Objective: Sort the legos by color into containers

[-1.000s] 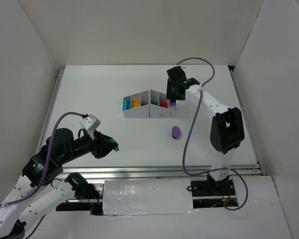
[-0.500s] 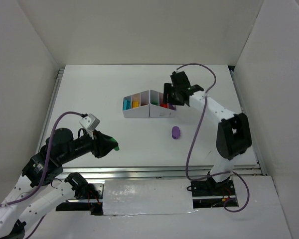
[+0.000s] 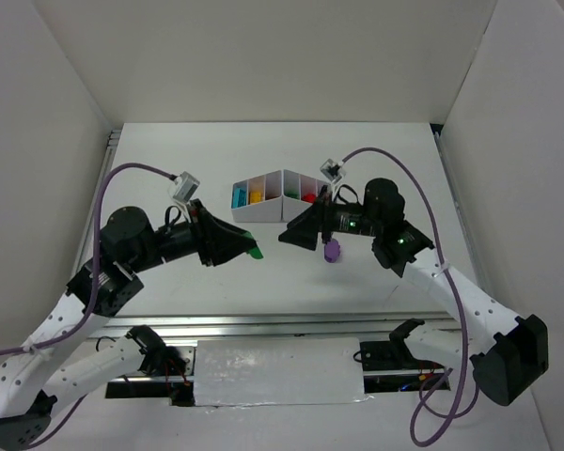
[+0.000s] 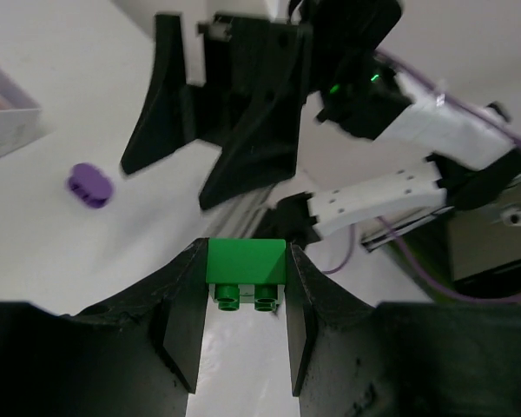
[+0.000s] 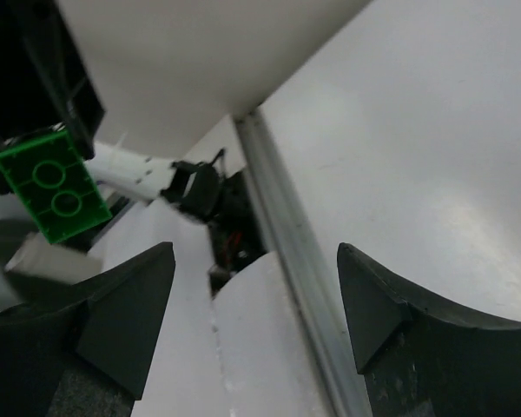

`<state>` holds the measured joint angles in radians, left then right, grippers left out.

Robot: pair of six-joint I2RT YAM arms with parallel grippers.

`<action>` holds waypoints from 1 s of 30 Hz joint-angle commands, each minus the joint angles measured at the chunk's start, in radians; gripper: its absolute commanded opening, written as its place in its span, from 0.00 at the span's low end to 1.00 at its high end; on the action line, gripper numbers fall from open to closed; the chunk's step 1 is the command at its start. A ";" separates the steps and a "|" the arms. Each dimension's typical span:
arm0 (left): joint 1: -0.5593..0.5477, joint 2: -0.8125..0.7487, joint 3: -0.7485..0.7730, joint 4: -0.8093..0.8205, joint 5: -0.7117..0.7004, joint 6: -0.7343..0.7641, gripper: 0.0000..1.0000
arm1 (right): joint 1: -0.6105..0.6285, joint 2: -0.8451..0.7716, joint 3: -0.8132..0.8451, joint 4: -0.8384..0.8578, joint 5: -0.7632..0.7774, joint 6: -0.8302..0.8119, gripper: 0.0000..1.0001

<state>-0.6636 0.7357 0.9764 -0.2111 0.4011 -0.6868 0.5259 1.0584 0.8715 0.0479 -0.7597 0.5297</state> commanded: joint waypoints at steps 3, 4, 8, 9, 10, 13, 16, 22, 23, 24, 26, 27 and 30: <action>0.002 0.050 -0.008 0.358 0.203 -0.190 0.00 | 0.152 -0.063 -0.083 0.387 -0.118 0.200 0.82; 0.002 0.054 -0.021 0.387 0.211 -0.204 0.00 | 0.169 -0.063 -0.088 0.412 -0.104 0.234 0.82; 0.002 0.089 -0.065 0.495 0.268 -0.264 0.00 | 0.203 -0.048 -0.085 0.490 -0.079 0.282 0.80; 0.002 0.093 -0.068 0.504 0.272 -0.267 0.00 | 0.203 -0.046 -0.092 0.513 -0.087 0.292 0.80; 0.002 0.097 -0.068 0.504 0.274 -0.267 0.00 | 0.203 -0.043 -0.092 0.529 -0.096 0.309 0.80; 0.002 0.097 -0.068 0.478 0.277 -0.249 0.00 | 0.206 -0.040 -0.098 0.599 -0.138 0.358 0.78; 0.002 0.091 -0.065 0.454 0.266 -0.223 0.00 | 0.206 -0.043 -0.106 0.636 -0.158 0.371 0.77; 0.002 0.070 -0.042 0.362 0.205 -0.166 0.00 | 0.209 -0.084 -0.098 0.578 -0.165 0.320 0.76; 0.002 0.071 -0.039 0.360 0.203 -0.161 0.00 | 0.209 -0.098 -0.097 0.554 -0.155 0.316 0.76; 0.002 0.073 -0.039 0.366 0.218 -0.161 0.00 | 0.210 -0.104 -0.091 0.540 -0.138 0.311 0.76; 0.002 0.086 -0.039 0.380 0.237 -0.168 0.00 | 0.209 -0.103 -0.062 0.480 -0.102 0.293 0.74; 0.002 0.091 -0.039 0.391 0.245 -0.169 0.00 | 0.209 -0.098 -0.051 0.466 -0.095 0.291 0.70; 0.002 0.103 -0.044 0.398 0.254 -0.169 0.00 | 0.209 -0.068 -0.031 0.484 -0.101 0.320 0.62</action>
<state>-0.6590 0.8318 0.9157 0.1371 0.6285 -0.8845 0.7288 0.9783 0.7879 0.5346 -0.8780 0.8471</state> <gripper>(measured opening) 0.473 0.636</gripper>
